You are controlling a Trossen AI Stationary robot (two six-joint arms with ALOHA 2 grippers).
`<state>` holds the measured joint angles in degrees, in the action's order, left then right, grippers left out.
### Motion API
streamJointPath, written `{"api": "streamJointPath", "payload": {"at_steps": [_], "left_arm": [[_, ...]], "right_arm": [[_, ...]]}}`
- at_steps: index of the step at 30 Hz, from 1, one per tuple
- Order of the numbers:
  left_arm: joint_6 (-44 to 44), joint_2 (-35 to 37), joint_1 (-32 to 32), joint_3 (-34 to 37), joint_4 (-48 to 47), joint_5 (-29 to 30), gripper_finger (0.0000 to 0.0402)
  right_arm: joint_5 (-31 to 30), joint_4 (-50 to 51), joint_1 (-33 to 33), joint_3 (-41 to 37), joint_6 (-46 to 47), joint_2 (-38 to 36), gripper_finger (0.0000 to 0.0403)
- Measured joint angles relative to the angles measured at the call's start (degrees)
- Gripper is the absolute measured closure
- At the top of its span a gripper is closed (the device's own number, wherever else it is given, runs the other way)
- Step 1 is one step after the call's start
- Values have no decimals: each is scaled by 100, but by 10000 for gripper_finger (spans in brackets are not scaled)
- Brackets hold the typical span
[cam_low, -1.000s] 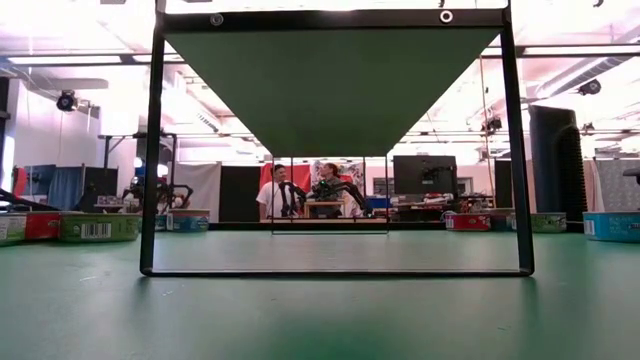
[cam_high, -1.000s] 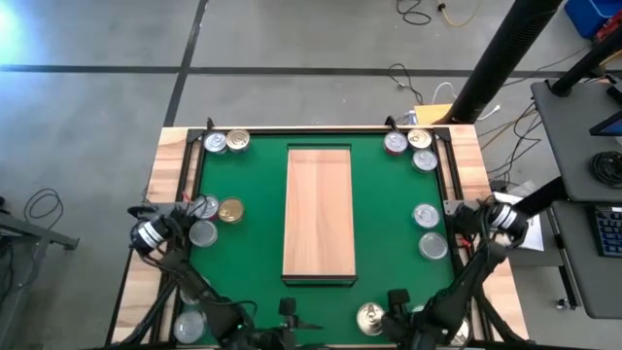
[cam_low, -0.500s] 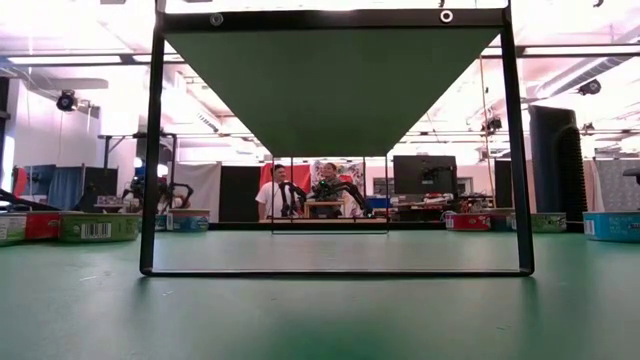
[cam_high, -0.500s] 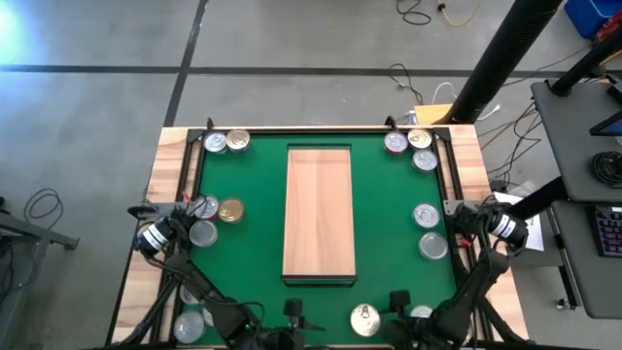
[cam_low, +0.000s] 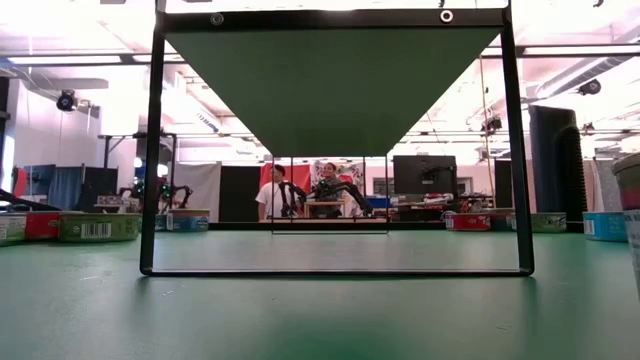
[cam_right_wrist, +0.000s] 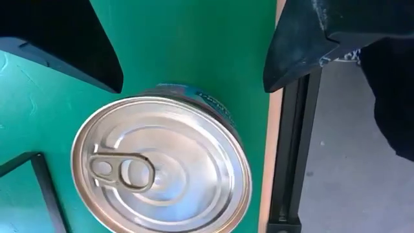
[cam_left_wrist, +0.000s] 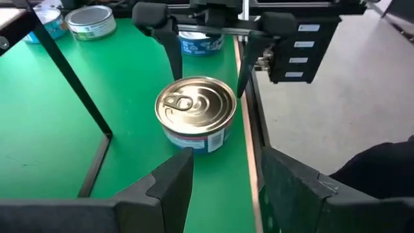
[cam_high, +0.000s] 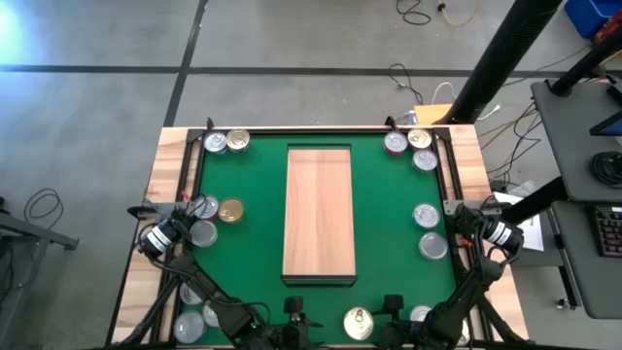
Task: Stack canned seafood by type on shelf
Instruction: Put the blue pink tuna can on the shelf
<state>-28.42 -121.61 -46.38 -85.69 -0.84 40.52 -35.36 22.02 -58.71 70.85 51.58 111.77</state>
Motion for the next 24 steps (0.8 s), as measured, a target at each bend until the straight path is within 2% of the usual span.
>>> {"api": "streamJointPath", "payload": {"at_steps": [9, 15, 24], "left_arm": [[-169, -183, 156, 0, -51, -28, 226], [-261, -285, 303, 0, -33, -383, 226], [-724, -576, 380, 0, -7, -406, 226]], "right_arm": [[-653, -221, 51, -2, -60, 95, 34], [-722, -278, 79, -9, 220, 112, 34], [-922, -1271, 173, 2, 24, 519, 34]]}}
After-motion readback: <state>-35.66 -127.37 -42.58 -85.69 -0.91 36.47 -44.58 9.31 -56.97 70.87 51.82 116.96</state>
